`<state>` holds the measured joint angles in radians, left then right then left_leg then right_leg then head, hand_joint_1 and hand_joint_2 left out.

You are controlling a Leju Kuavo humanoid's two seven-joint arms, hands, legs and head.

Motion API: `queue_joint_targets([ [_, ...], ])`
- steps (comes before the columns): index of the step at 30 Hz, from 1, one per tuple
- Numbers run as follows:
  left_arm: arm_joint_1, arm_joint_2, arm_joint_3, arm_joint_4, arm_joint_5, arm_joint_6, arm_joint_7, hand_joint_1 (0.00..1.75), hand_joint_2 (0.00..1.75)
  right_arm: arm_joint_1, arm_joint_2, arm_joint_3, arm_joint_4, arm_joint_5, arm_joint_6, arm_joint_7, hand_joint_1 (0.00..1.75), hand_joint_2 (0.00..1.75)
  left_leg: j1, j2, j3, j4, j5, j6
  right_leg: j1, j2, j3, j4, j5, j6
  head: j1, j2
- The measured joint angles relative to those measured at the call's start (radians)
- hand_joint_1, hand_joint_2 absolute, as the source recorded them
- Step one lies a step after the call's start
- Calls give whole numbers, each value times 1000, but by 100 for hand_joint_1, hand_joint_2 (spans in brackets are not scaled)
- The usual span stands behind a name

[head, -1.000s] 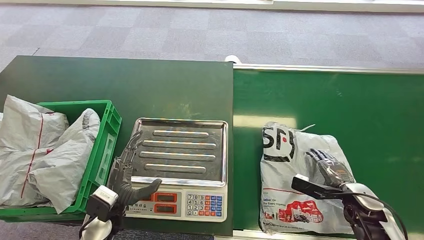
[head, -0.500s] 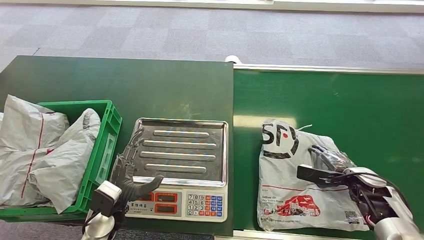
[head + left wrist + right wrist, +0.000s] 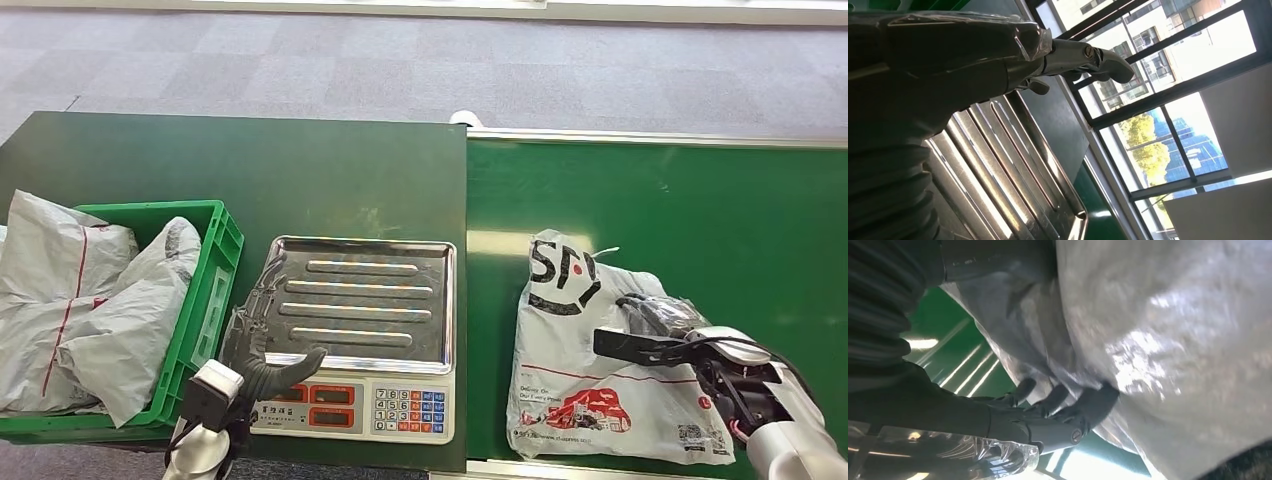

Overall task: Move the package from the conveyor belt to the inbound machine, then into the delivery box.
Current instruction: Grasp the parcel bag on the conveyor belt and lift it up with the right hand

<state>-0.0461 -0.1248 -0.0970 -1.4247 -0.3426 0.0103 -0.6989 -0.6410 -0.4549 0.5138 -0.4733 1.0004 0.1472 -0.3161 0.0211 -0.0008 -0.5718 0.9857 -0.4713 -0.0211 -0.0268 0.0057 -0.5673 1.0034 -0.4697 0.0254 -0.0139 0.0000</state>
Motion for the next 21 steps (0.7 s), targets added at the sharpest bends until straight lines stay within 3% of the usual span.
queue_joint_targets([
  [10, 0, 0, 1, 0, 0, 0, 0, 0, 175, -35, 6, 48, 20, -32, 6, -21, 175, 175, 0, 0, 0, 0, 0, 0, 0, 0, 0, 0, 0, 0, 0, 0],
  [21, 0, 0, 2, 0, -5, -17, 0, 0, 175, -29, 2, 76, 13, -101, -60, -16, 175, 175, 0, 0, 0, 0, 0, 0, 0, 0, 0, 0, 0, 0, 0, 0],
])
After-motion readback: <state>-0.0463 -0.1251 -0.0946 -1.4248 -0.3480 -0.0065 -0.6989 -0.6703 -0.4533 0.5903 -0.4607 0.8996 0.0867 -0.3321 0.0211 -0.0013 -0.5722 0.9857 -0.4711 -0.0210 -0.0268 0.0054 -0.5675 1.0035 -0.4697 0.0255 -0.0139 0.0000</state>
